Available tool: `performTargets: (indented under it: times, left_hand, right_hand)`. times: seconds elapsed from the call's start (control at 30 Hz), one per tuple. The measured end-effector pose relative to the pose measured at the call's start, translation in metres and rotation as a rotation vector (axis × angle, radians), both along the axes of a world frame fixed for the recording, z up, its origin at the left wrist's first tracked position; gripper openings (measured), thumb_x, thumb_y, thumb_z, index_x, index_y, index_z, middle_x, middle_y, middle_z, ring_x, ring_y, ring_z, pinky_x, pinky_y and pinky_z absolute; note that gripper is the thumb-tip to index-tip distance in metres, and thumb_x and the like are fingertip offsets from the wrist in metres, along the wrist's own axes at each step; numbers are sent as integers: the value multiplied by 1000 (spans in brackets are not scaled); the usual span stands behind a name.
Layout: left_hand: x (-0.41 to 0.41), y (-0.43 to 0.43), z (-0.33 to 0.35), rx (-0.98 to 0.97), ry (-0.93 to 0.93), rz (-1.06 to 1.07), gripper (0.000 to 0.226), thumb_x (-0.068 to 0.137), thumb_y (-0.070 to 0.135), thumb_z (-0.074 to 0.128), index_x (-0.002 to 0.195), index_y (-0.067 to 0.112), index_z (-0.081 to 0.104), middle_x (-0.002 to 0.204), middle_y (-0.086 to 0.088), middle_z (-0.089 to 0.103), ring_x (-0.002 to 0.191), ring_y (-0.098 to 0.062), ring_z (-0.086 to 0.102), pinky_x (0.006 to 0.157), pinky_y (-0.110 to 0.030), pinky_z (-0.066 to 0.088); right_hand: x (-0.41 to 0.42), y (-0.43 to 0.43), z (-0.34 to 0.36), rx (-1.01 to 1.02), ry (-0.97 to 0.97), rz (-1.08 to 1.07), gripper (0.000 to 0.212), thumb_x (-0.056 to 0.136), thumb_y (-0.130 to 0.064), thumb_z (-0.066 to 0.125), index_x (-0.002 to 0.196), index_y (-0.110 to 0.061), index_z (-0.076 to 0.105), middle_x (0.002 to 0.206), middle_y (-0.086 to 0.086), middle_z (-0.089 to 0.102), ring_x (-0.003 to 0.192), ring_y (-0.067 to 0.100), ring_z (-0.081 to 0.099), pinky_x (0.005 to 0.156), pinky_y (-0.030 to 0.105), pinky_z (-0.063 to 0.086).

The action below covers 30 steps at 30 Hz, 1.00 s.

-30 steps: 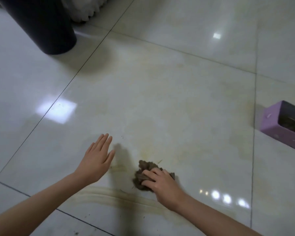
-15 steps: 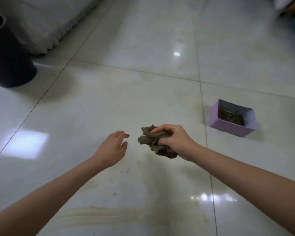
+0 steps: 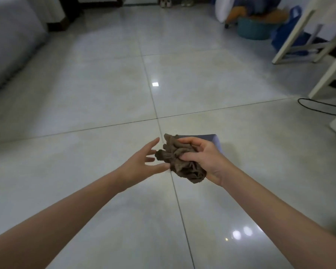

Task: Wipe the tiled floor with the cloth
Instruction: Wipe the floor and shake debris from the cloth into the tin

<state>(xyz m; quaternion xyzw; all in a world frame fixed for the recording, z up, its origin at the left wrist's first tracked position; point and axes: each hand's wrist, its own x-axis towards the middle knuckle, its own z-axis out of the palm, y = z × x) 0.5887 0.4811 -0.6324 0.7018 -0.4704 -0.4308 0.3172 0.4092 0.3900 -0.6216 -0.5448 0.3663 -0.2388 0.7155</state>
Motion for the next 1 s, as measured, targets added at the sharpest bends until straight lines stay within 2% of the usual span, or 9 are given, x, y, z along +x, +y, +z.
performTargets:
  times: [0.1, 0.23, 0.37, 0.43, 0.57, 0.67, 0.77, 0.9, 1.0]
  left_hand:
    - [-21, -49, -2, -87, 49, -69, 53, 80, 26, 77, 125, 38, 50, 120, 16, 59, 109, 0, 60, 77, -10, 48]
    - [-37, -104, -10, -113, 139, 37, 29, 81, 13, 75, 100, 24, 57, 95, 6, 68, 78, 1, 67, 61, -9, 49]
    - [-45, -140, -22, -157, 122, 244, 14, 84, 16, 71, 85, 15, 57, 75, 1, 63, 64, -10, 60, 49, -12, 46]
    - [-47, -149, -26, -162, 173, 300, 13, 85, 20, 72, 86, 17, 60, 77, 1, 66, 66, -10, 64, 47, -15, 46]
    - [-39, -157, -27, -86, 286, 378, 26, 85, 22, 72, 106, 13, 60, 100, -9, 68, 89, -27, 67, 57, -31, 53]
    - [-28, -158, -28, -82, 387, 399, 26, 86, 21, 70, 109, 14, 61, 105, -9, 69, 92, -24, 69, 66, -32, 57]
    - [-19, -158, -28, -79, 303, 346, 13, 90, 22, 66, 102, 19, 62, 103, -7, 69, 89, -21, 69, 65, -30, 56]
    - [-7, -155, -26, -75, 181, 360, 16, 97, 22, 56, 110, 16, 62, 103, -9, 68, 82, -23, 65, 47, -23, 49]
    - [-1, -153, -25, -107, 114, 390, 15, 97, 18, 55, 110, 15, 63, 103, -7, 68, 90, -23, 64, 59, -27, 52]
  right_hand:
    - [-13, -34, 0, 63, -15, 17, 32, 86, 11, 60, 99, -18, 67, 95, 8, 72, 86, 26, 71, 77, 40, 60]
    - [-15, -73, -1, 48, 9, 41, 38, 91, -8, 63, 121, -30, 56, 96, 11, 68, 80, 23, 71, 71, 36, 61]
    - [-6, -107, -20, -468, 471, -67, 35, 93, -44, 56, 125, -39, 44, 97, -1, 59, 92, 18, 62, 82, 32, 52]
    - [-7, -121, -24, -393, 438, -140, 26, 93, -53, 51, 106, -32, 58, 90, -4, 64, 94, 18, 63, 84, 33, 51]
    - [-22, -139, -34, -247, 351, -49, 61, 66, -81, 54, 101, -32, 63, 100, -7, 69, 94, 14, 67, 89, 37, 55]
    - [-27, -147, -47, -380, 540, -65, 44, 74, -47, 78, 110, -27, 64, 95, -8, 70, 91, 10, 65, 88, 33, 53]
    - [-24, -157, -46, -362, 574, -98, 14, 84, -11, 66, 91, -24, 68, 89, 0, 74, 90, 18, 68, 92, 38, 54]
    - [-26, -171, -38, -279, 562, -177, 35, 86, 5, 50, 76, -23, 67, 86, 7, 68, 91, 29, 68, 81, 41, 59]
    - [-30, -174, -28, -349, 470, -250, 41, 86, 7, 52, 73, -28, 68, 82, -3, 69, 91, 19, 67, 83, 34, 58]
